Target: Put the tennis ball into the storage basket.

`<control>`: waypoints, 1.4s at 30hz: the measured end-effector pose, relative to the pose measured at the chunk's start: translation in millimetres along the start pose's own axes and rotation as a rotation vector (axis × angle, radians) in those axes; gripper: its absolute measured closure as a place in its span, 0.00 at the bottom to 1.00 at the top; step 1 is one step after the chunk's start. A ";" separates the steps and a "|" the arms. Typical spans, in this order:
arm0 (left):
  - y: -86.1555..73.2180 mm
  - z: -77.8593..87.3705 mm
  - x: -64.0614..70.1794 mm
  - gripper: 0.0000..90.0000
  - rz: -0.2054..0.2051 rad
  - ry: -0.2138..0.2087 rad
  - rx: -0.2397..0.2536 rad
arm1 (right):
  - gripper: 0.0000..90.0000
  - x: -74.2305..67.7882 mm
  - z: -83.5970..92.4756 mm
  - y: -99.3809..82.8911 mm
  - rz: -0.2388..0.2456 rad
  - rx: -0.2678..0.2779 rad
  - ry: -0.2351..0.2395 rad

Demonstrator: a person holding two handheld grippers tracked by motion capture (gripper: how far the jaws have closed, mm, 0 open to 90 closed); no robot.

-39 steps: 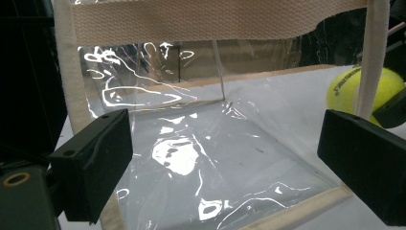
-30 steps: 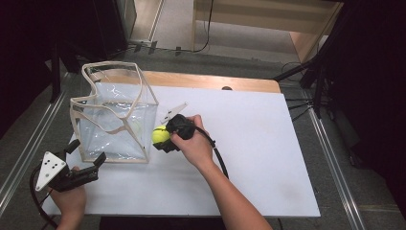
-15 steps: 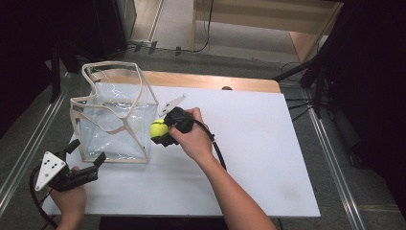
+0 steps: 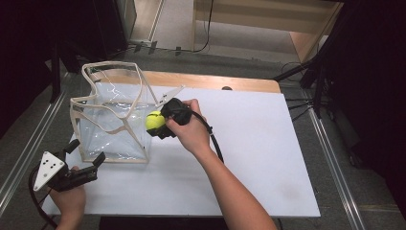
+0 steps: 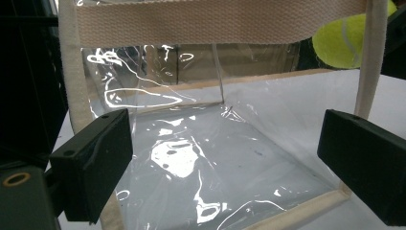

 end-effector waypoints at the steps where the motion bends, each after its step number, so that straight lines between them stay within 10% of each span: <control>1: 0.0 0.0 0.0 0.06 0.000 0.000 0.000 | 0.27 0.2 0.7 1.2 -0.001 0.002 0.000; 42: 0.0 -0.2 -0.2 0.06 0.002 0.001 0.000 | 0.27 12.6 33.3 42.5 0.039 0.049 -0.016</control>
Point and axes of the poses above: each handheld gripper's, and its own axes: z roughly backward along the jaws, y roughly out of its top, x roughly to its right, the point moved 4 cm from there along -z, roughly forward along the jaws, and after that the axes turned 12 degrees about z, right-handed, at the moved point
